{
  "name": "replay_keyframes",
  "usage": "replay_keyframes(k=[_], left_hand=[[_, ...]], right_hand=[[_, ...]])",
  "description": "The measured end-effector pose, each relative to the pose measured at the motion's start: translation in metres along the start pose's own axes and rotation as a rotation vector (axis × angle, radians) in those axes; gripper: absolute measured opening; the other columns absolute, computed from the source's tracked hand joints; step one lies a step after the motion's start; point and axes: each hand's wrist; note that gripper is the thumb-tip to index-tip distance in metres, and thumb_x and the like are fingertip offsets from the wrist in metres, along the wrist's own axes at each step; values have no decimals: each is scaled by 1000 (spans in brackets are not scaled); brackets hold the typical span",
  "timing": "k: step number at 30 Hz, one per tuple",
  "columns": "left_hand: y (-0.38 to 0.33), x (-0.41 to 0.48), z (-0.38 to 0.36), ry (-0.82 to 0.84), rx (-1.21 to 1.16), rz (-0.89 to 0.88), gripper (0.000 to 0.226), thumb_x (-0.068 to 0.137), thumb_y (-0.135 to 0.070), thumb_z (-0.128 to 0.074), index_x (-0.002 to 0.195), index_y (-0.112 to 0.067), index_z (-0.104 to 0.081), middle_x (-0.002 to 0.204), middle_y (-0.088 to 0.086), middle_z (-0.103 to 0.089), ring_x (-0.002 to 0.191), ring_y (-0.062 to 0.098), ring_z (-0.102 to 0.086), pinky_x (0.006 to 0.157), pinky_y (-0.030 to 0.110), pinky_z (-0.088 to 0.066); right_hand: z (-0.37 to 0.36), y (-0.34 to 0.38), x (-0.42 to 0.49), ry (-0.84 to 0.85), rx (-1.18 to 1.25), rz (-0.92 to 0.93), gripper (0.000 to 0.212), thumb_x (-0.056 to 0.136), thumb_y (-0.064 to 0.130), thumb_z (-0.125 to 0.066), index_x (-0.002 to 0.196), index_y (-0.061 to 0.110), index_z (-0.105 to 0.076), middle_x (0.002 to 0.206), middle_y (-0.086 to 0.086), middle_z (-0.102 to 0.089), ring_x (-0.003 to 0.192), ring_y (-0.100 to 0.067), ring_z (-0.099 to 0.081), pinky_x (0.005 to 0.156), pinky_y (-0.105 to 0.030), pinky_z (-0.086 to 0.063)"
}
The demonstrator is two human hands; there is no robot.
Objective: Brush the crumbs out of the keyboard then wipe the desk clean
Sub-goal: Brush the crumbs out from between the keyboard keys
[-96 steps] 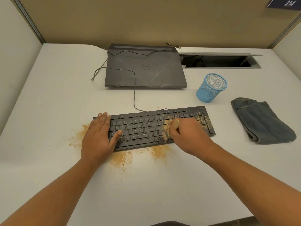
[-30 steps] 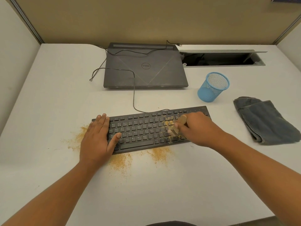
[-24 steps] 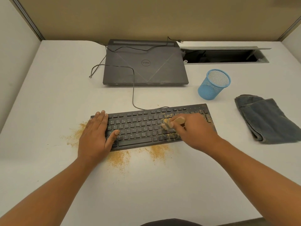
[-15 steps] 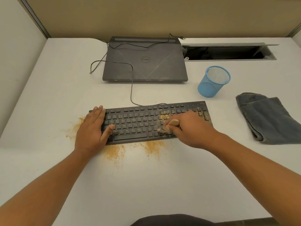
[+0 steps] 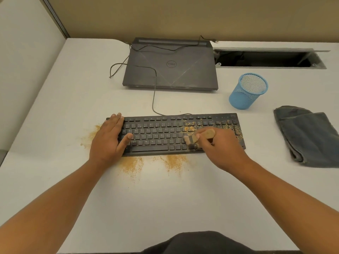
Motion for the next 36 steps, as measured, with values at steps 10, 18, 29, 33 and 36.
replay_keyframes(k=[10,18,29,33,36], left_hand=[[2,2,-1,-12,-53,-13,78,96,-65,-19,152,-13,-31,160,1,-25,150,15,-15,122,37,-13],[0,2,0,-23,-55,0,77,96,-65,-19,152,-14,-32,160,0,-26,149,13,-14,122,33,-10],[1,2,-1,-20,-59,1,77,96,-65,-20,152,-14,-32,160,0,-26,149,12,-14,122,34,-10],[0,1,0,-27,-61,5,76,96,-65,-20,152,-14,-32,160,-1,-26,148,7,-11,122,32,-9],[-1,1,1,-26,-61,3,76,96,-64,-21,152,-14,-32,160,-1,-26,147,3,-9,122,31,-8]], right_hand=[[-13,17,-5,-57,-41,9,23,100,26,-49,88,23,-69,61,11,-61,51,-8,-53,46,-15,-34],[-9,31,11,-36,2,0,30,101,22,-49,80,15,-68,58,11,-60,57,1,-55,49,-15,-37],[-14,33,24,111,-116,19,45,102,25,-43,58,26,-52,53,9,-57,48,-10,-51,50,-17,-34],[-11,41,25,86,-49,52,44,102,26,-43,63,28,-61,55,21,-57,56,-2,-56,49,-12,-33],[-18,44,23,193,-135,79,40,104,28,-40,75,18,-65,64,11,-61,55,-5,-56,52,-15,-33]])
Point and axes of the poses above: each hand's wrist, its own x-axis towards the middle knuckle, its own z-axis out of the back of the hand, y = z × x
